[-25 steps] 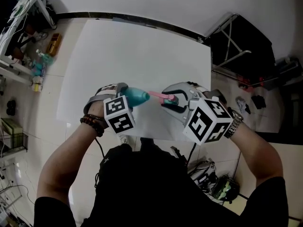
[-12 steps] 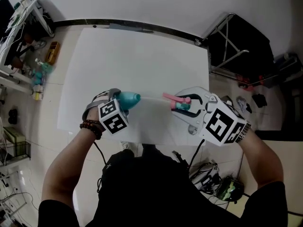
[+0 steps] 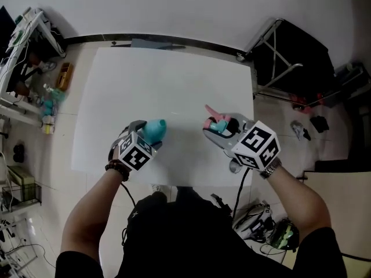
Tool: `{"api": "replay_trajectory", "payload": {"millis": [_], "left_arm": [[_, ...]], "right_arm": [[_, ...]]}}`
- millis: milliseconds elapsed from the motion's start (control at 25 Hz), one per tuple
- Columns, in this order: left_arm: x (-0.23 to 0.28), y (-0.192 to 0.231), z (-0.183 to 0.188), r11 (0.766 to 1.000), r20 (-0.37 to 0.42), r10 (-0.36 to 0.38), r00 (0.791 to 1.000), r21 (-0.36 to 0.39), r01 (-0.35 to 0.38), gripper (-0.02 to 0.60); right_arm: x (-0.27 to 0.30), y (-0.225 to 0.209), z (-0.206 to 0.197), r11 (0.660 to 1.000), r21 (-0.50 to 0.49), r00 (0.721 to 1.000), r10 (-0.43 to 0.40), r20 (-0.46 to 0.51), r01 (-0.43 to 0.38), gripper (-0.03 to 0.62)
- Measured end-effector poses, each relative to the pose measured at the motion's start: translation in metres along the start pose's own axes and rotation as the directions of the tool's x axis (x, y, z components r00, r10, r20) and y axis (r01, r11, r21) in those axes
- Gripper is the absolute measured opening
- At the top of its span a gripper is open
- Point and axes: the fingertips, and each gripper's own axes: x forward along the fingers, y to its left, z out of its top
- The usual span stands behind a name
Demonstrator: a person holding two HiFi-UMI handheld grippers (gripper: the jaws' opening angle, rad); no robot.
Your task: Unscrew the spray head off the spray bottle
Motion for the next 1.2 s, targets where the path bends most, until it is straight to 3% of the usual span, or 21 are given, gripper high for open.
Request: {"api": "replay_trajectory", "payload": {"millis": [520,840,1200], "left_arm": [[0.017,0.008,0.021,0.987,0.122,0.066,0.990,-0.157,-0.047,0.394],[0.024,0.000,0.036,0.986,0.188,0.064,0.980,-0.162,-0.034,0.394],[0.033,-0.001,0.029,0.984,0.168,0.062,0.984,-0.175,-0.033,0.403]], "right_arm": [[0.070,-0.012,-0.054,0.983,0.125,0.991,-0.135,0.010,0.133,0.124],[0.111,-0.017,-0.073,0.967,0.177,0.982,-0.187,0.012,0.182,0.124],[0.141,-0.016,-0.095,0.961,0.206,0.983,-0.181,-0.028,0.183,0.124]]}}
